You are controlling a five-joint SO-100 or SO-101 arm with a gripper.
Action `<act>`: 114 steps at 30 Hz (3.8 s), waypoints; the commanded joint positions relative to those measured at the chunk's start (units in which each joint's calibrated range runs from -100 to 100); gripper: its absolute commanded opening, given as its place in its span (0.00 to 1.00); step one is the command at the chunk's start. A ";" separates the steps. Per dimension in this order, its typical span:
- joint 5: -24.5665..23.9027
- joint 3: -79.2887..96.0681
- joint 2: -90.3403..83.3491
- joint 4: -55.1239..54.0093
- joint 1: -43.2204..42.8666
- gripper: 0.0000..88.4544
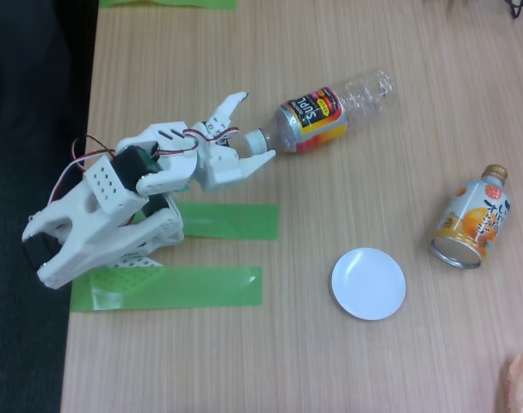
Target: Pick up the plastic bottle and stand it up on the white place
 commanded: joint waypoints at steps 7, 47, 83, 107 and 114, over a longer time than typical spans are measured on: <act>0.52 -3.56 0.40 10.51 -5.58 0.43; 0.47 -47.29 72.56 9.83 -3.87 0.43; 0.47 -44.76 78.94 2.62 -7.28 0.25; 0.47 -39.42 78.94 -5.71 -7.87 0.26; 0.47 -36.16 78.94 -5.80 -7.87 0.26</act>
